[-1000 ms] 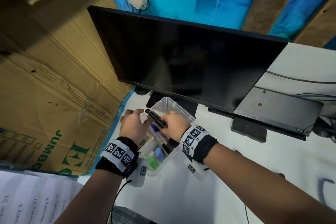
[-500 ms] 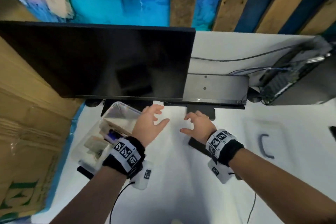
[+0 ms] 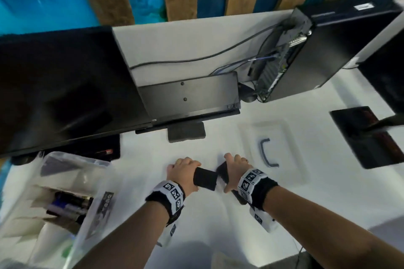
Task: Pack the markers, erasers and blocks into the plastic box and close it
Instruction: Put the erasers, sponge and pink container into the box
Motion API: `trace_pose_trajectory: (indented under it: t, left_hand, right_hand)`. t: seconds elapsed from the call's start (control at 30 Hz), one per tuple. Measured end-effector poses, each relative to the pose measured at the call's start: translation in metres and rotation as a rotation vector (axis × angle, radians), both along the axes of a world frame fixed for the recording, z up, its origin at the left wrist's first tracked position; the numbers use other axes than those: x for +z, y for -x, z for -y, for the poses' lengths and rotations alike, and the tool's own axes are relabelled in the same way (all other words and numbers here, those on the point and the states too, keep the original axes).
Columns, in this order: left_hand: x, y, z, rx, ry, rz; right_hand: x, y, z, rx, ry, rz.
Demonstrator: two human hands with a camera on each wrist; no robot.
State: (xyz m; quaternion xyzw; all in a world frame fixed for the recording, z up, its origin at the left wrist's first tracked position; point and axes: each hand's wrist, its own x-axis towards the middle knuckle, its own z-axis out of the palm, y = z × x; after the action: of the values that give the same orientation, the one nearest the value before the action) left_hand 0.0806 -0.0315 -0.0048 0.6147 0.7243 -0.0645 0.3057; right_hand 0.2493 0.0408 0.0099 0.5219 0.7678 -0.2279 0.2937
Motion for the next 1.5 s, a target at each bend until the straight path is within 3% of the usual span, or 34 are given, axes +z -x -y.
trace_pose_trajectory:
  t: [0.13, 0.27, 0.4, 0.7, 0.83, 1.03, 1.27, 1.5]
  left_hand:
    - [-0.006, 0.007, -0.006, -0.01, -0.048, -0.034]
    - [0.005, 0.025, -0.026, 0.193, -0.195, 0.133]
    - [0.012, 0.048, -0.061, 0.299, -0.285, 0.103]
    - [-0.014, 0.061, -0.103, 0.099, -0.154, -0.075]
    - [-0.017, 0.058, -0.099, 0.096, -0.135, -0.109]
    - [0.01, 0.05, -0.054, 0.356, -0.09, 0.089]
    - [0.089, 0.065, 0.04, 0.654, -0.349, 0.27]
    - [0.136, 0.137, 0.139, 1.023, -0.611, 0.329]
  right_hand:
    - [-0.008, 0.0, -0.006, -0.047, 0.007, -0.062]
    - [-0.003, 0.013, -0.032, -0.181, -0.008, -0.207]
    - [0.002, 0.027, -0.064, -0.293, -0.032, -0.352]
    - [-0.012, 0.035, -0.089, -0.327, -0.036, -0.442]
    - [-0.012, 0.032, -0.092, -0.291, -0.044, -0.44]
    - [0.006, 0.036, -0.082, -0.23, -0.096, -0.562]
    - [0.047, 0.088, -0.039, -0.042, -0.085, -0.79]
    - [0.091, 0.19, 0.031, 0.282, -0.041, -1.002]
